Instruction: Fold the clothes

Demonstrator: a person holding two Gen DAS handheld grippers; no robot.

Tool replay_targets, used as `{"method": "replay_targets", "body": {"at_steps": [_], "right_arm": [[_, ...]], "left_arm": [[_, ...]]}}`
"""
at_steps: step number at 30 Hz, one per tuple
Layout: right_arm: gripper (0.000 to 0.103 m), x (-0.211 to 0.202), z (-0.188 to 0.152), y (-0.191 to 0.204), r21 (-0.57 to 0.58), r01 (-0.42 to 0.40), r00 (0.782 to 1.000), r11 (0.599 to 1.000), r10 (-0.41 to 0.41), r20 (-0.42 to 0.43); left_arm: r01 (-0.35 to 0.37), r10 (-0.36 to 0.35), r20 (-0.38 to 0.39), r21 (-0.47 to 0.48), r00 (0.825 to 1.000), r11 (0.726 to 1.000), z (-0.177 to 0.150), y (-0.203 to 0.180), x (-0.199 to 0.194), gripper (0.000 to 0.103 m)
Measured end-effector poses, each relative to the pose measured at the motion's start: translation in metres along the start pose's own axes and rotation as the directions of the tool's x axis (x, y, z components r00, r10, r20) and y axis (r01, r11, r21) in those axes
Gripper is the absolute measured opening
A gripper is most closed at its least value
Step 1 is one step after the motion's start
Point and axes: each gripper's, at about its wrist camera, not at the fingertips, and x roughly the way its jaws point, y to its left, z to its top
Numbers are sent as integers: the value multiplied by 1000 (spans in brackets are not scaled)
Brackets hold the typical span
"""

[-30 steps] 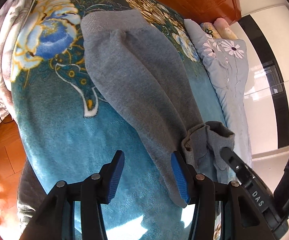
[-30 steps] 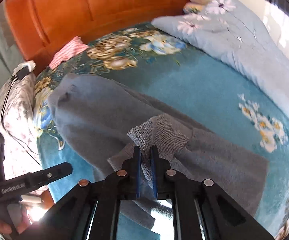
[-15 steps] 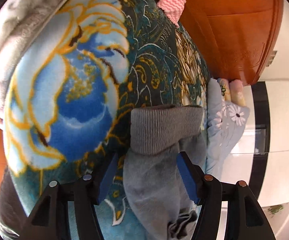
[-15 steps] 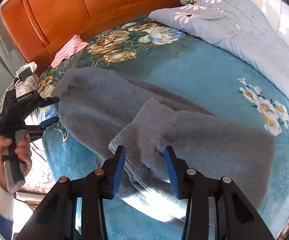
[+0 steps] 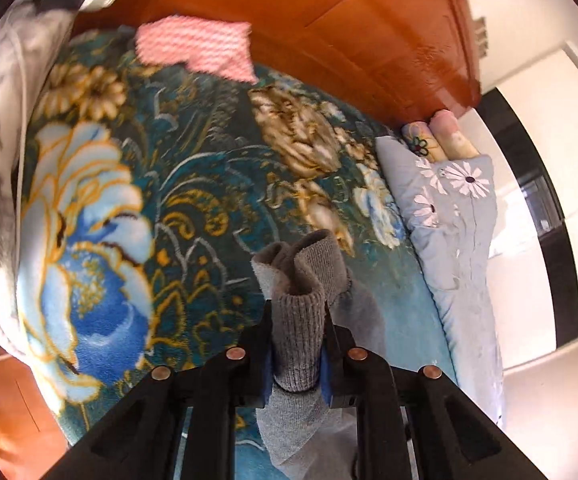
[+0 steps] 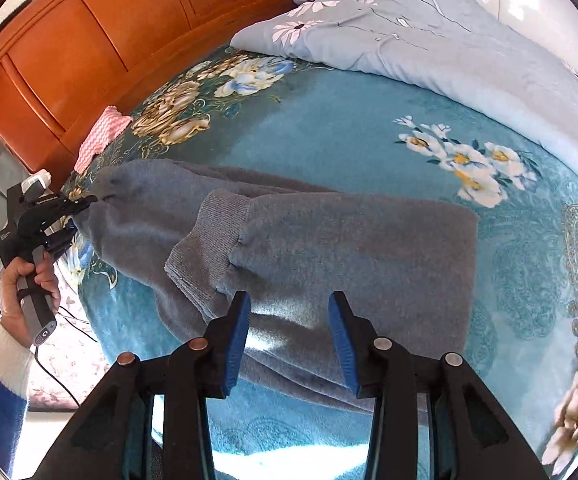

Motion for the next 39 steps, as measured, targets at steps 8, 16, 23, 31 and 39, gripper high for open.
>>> {"method": "replay_targets", "body": {"at_steps": [8,16,23,31,39], "right_arm": [[42,-46,-19,-50,127,-33,997,991,23,76],[42,-73,-49,-110,297,-61,994,953,31,106],[42,-85,-87,-157,414,-35,997,909,2,81],[42,-81,-103,-189,527,-42,998,849,9,64],[42,-64,-87,-178,523,-103,994,846,70,81]], "left_arm": [[101,-105,-20,499,994,861,-64,-187,-70,18],[130,9,-194,688,981,714,-225,-271,-18,18],[159,132,-350,689,928,707,-312,-274,40,19],[247,82,-492,566,866,786,-321,-258,45,54],[241,-56,-408,417,911,876,-270,-222,-6,56]]}}
